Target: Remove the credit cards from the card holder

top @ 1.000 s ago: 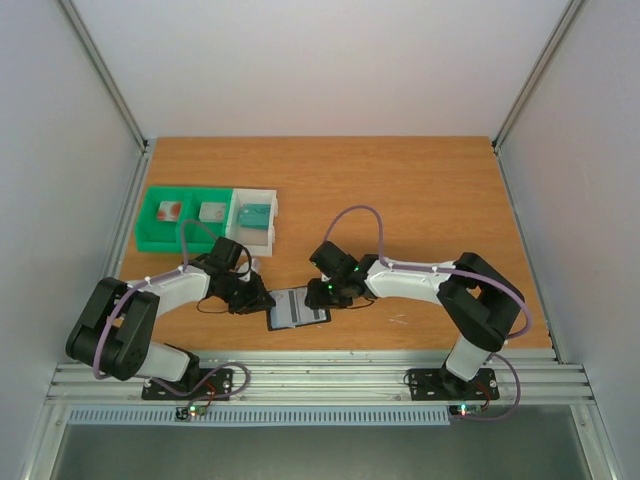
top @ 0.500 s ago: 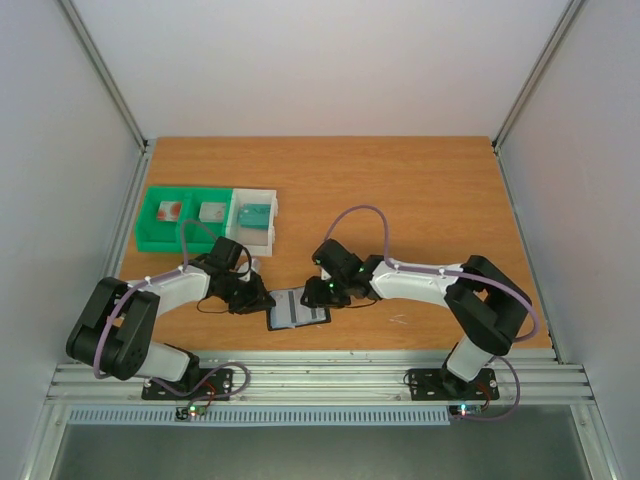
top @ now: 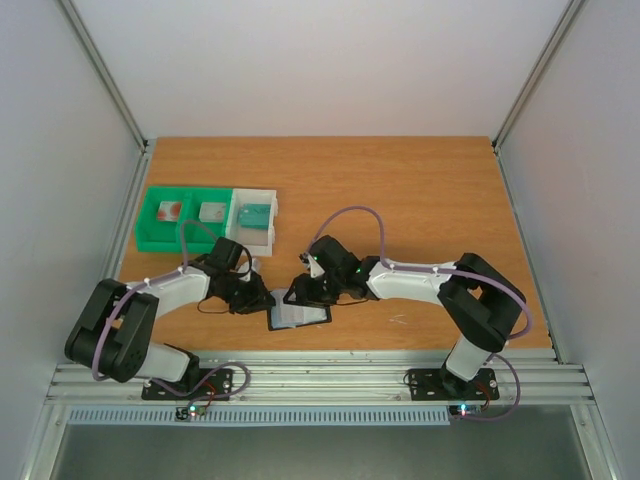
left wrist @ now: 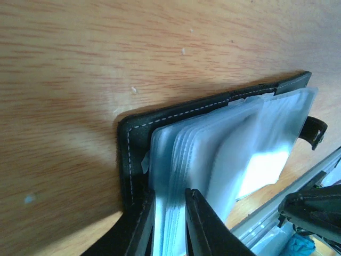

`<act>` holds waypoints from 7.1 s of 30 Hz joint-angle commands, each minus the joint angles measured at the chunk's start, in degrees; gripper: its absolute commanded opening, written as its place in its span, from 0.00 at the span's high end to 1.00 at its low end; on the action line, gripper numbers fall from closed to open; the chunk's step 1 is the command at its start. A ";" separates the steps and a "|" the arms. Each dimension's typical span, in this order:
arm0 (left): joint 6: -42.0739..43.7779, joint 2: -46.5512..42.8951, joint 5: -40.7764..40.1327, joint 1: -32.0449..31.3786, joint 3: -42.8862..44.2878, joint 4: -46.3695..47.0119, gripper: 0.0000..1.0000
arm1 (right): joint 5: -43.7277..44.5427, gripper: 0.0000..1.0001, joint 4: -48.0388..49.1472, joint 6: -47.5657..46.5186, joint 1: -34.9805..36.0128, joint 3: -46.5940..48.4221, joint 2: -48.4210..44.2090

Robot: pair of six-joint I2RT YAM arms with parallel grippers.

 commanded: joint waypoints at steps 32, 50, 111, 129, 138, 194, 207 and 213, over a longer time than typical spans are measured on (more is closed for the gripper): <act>-3.08 0.17 1.29 -0.47 -3.75 9.50 0.93 | 0.68 0.82 2.00 -0.12 -3.67 -1.70 7.75; -4.39 -2.01 0.10 -0.47 -3.91 8.20 0.88 | 4.46 0.99 1.00 0.33 -5.11 -7.38 -1.14; -27.05 -26.14 21.07 -0.47 1.72 30.11 1.00 | -2.47 0.74 -1.85 -0.41 -7.58 -7.52 -34.07; 8.62 -25.59 29.62 -0.69 20.01 -16.51 0.99 | -16.70 0.64 -33.21 -24.71 -9.62 14.78 -28.04; 11.53 -25.74 31.97 -1.26 20.03 -18.39 1.00 | -25.67 0.66 -28.91 -22.78 -9.09 16.40 -21.86; -32.27 -44.78 -0.47 -1.35 6.92 16.32 0.42 | 10.53 0.99 11.46 12.99 -6.13 -0.29 -35.30; -37.96 -42.68 -0.39 -1.39 3.15 26.72 0.73 | 8.81 0.99 18.56 19.19 -6.09 -1.61 -30.57; -37.94 -42.31 -0.80 -1.35 2.49 27.84 0.99 | 8.66 0.99 18.32 19.19 -6.13 -1.95 -30.18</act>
